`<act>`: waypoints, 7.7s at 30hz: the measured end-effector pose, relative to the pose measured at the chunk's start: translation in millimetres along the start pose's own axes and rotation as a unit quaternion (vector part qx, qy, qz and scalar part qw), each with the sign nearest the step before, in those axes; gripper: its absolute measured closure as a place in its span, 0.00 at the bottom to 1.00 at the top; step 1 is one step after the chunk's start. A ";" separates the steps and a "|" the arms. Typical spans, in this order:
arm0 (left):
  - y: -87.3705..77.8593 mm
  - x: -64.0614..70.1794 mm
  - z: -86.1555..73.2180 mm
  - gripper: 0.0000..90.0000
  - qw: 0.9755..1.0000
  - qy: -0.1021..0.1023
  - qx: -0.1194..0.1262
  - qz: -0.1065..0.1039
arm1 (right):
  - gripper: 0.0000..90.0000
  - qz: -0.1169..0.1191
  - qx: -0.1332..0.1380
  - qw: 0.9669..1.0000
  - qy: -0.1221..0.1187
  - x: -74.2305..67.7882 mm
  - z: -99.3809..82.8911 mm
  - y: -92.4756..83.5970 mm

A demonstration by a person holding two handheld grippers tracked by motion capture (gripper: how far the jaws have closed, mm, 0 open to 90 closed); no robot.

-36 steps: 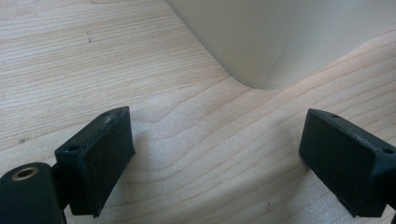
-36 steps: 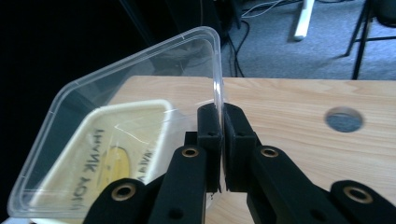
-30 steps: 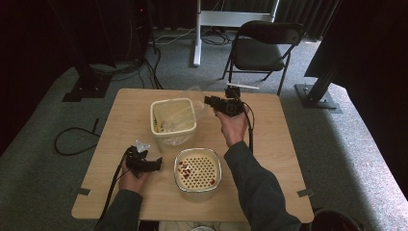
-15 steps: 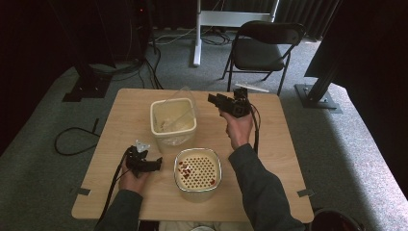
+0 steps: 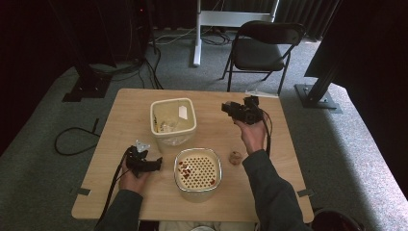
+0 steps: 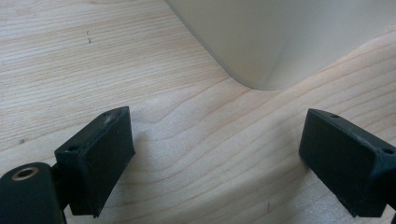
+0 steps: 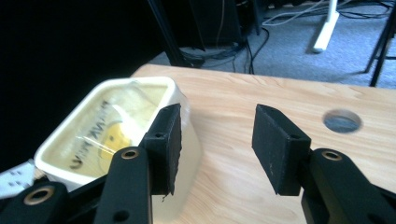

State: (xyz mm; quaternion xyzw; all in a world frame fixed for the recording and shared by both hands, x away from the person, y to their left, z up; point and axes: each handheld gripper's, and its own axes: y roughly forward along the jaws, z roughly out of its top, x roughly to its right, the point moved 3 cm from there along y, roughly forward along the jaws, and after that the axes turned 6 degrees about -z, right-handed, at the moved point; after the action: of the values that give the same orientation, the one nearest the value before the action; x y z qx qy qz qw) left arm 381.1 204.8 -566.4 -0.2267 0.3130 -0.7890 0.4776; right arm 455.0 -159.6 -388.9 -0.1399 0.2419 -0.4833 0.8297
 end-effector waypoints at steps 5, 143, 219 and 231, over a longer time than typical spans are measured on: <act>0.0 0.0 0.0 0.12 1.000 0.000 0.000 0.000 | 0.56 -0.013 -0.012 1.000 -0.006 19.9 -14.0 -10.8; 1.3 0.7 1.4 0.12 1.000 -0.002 -0.001 0.002 | 0.35 -0.020 0.053 0.987 -0.149 15.2 -146.0 -29.0; 1.7 0.6 1.7 0.12 1.000 -0.002 -0.001 0.002 | 0.44 -0.179 -0.029 0.660 -0.729 -118.0 -112.9 -63.0; 1.6 0.6 1.7 0.12 1.000 -0.002 -0.001 0.002 | 0.45 -0.202 -0.031 0.593 -0.779 -126.5 -114.1 -62.8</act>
State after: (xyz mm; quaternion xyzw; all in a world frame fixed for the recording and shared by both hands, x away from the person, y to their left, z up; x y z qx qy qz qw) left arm 382.9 203.2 -566.4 -0.2283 0.3131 -0.7875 0.4793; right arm 295.1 -80.4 -422.2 -0.5341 -0.5157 -0.3380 0.5784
